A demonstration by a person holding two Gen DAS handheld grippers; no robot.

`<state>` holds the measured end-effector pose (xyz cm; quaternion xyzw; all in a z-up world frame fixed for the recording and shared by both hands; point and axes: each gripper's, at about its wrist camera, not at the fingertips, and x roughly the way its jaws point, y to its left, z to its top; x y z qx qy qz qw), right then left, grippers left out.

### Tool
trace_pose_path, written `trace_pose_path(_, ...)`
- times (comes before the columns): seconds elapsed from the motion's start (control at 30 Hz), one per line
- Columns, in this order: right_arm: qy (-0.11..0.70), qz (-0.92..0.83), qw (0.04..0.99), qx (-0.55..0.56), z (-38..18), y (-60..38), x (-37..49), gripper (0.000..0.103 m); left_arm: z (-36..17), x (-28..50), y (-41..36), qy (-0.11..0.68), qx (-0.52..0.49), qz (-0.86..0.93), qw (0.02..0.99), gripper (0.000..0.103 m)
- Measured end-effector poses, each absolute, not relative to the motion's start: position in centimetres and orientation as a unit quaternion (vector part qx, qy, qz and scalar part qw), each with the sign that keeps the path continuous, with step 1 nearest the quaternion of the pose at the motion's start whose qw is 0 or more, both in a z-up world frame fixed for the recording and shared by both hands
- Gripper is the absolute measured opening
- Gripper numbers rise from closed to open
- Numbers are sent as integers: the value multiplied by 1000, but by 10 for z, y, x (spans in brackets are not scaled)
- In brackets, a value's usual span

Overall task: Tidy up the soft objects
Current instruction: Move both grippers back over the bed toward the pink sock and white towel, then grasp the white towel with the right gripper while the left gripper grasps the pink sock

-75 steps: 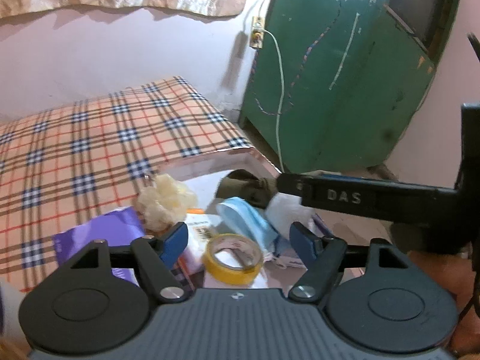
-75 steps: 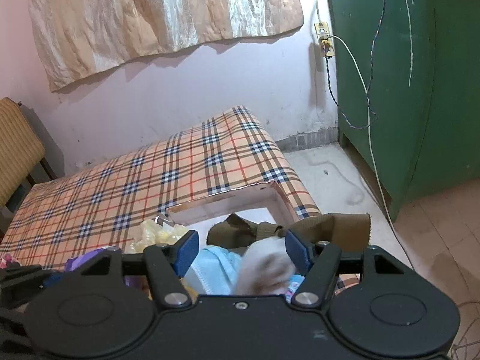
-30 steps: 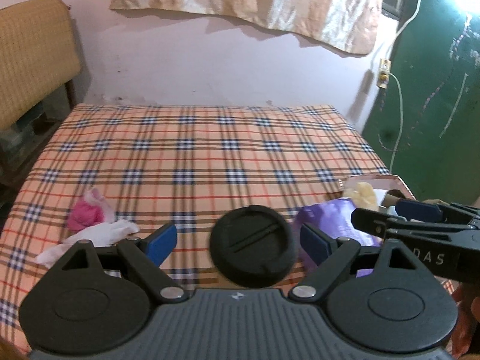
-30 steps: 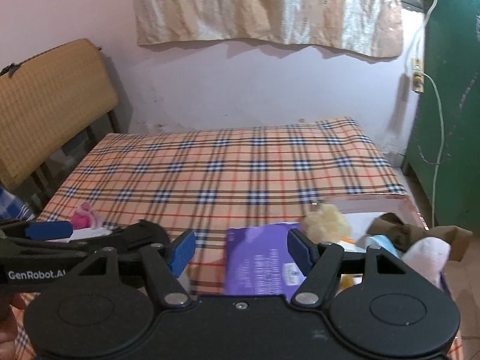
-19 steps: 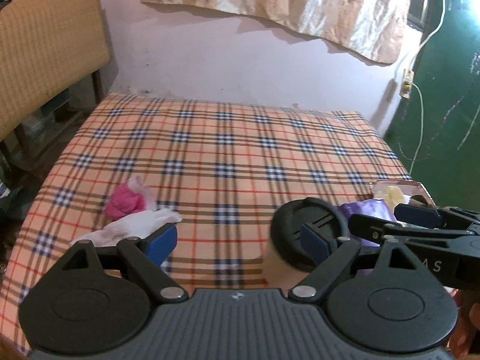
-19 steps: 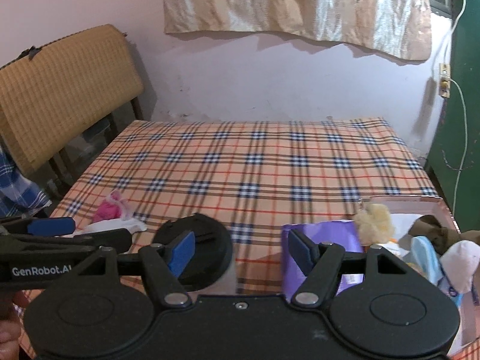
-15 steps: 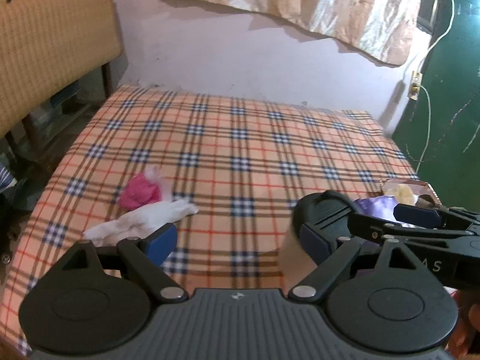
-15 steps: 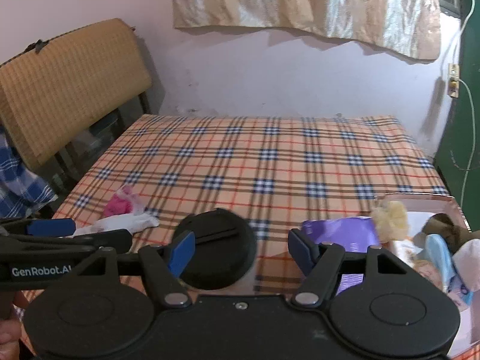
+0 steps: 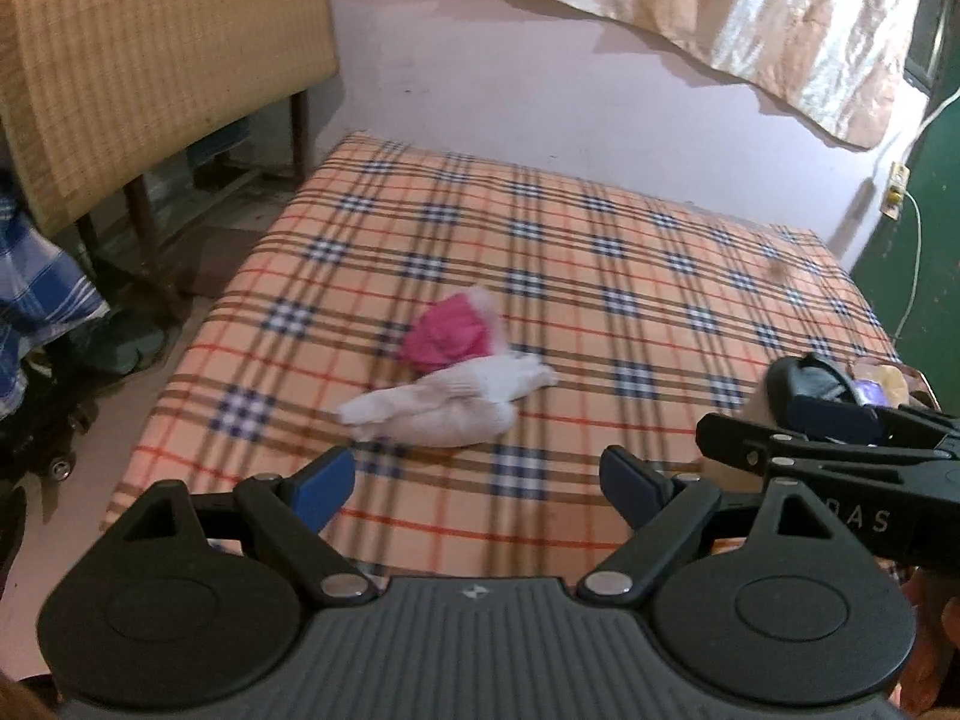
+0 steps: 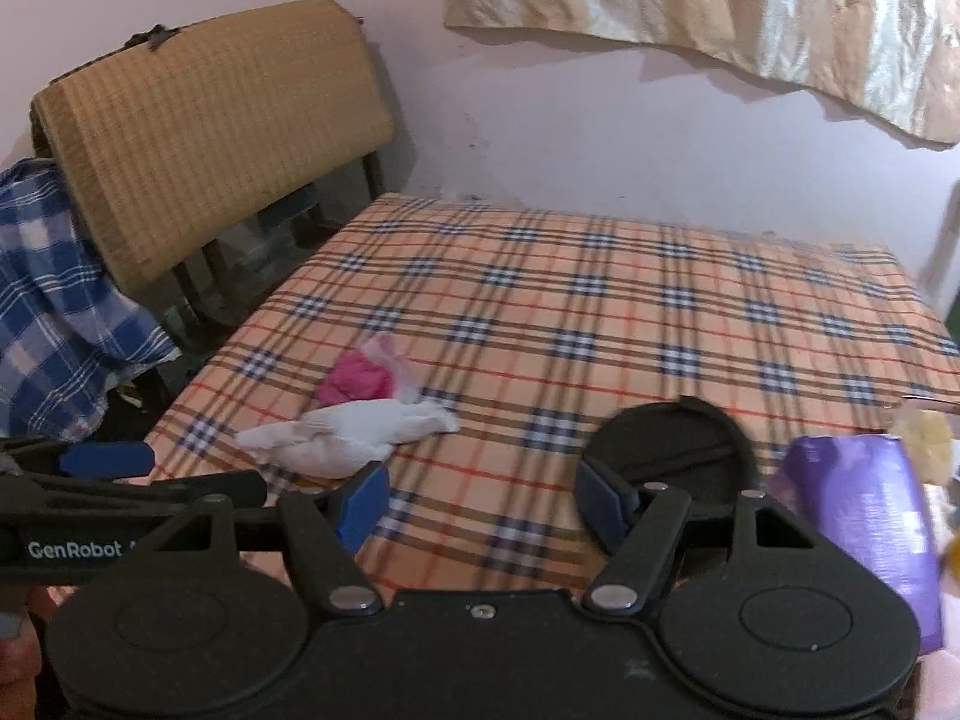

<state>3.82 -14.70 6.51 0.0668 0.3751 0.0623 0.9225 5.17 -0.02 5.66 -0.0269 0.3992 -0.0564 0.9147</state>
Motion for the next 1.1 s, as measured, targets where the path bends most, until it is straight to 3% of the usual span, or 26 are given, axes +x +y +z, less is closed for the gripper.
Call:
trace_pose_path(0.4,379,99,918,67,52,-106,57,83,45,57,44,400,-60,-34,914,92)
trace_pose_path(0.97,437,93,884,140,-9,-50,143,90,27,79,104,411,-105,13,906,92)
trace_pose_path(1.07,449,84,878,142,-23,-44,155,90,23,87,103,412,-108,9,905,92)
trace_pose_path(1.1,448,83,880,137,-26,-43,156,83,23,89,102,412,-108,5,905,92)
